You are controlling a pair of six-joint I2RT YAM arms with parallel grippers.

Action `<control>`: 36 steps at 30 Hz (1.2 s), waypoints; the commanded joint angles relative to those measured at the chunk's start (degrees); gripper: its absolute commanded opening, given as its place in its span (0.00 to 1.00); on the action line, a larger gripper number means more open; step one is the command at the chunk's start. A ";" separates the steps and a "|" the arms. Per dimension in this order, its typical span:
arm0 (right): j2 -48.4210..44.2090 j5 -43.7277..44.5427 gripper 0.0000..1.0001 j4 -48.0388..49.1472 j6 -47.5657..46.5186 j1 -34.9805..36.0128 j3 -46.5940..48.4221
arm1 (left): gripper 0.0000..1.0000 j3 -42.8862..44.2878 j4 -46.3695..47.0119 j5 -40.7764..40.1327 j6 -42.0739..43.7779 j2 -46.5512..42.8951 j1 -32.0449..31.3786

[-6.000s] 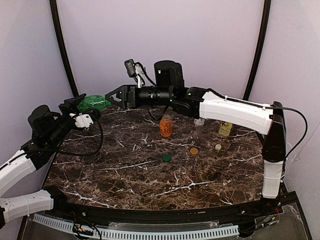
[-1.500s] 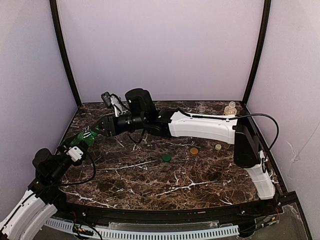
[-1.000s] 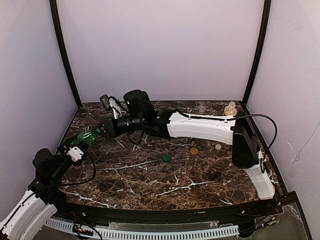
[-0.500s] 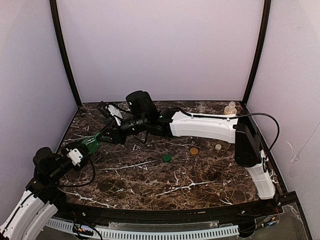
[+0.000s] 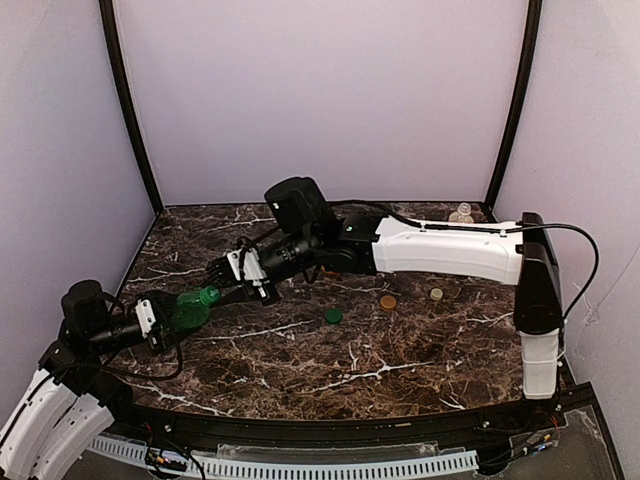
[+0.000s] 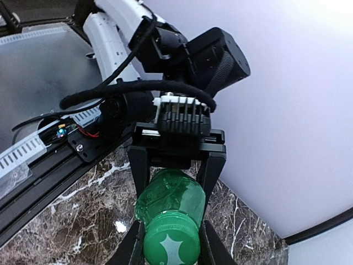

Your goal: Unscrew the bottle caps

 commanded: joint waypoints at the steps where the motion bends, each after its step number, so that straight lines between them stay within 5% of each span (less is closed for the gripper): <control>1: -0.94 3.11 0.00 -7.13 -19.10 0.46 0.45 | 0.19 1.57 -2.21 5.14 -4.76 1.98 0.20; 9: -1.26 6.22 0.00 -9.31 -26.83 0.89 1.29 | 0.18 1.31 -2.98 5.40 -4.98 2.19 0.21; 15: -0.63 8.09 0.56 -7.02 -23.52 1.37 1.69 | 0.18 1.14 -1.98 4.52 -5.62 1.78 0.21; 17: -1.65 9.10 0.68 -4.26 -20.68 1.34 0.59 | 0.18 0.96 -1.76 3.88 -5.93 1.51 0.21; 21: -5.21 11.93 0.76 1.85 -13.68 1.24 -3.00 | 0.18 0.34 -1.74 2.44 -5.53 0.57 0.25; 27: -9.79 10.43 0.85 9.73 9.74 0.85 -7.85 | 0.18 -1.05 3.25 -5.02 -5.73 -0.35 0.30; 32: -10.65 9.01 0.85 18.28 39.40 0.37 -10.09 | 0.19 -3.08 10.54 -17.69 -3.19 -0.98 0.30; 36: -8.84 21.76 0.79 21.95 66.29 0.32 -10.11 | 0.18 -4.76 10.97 -18.92 0.09 -2.15 0.22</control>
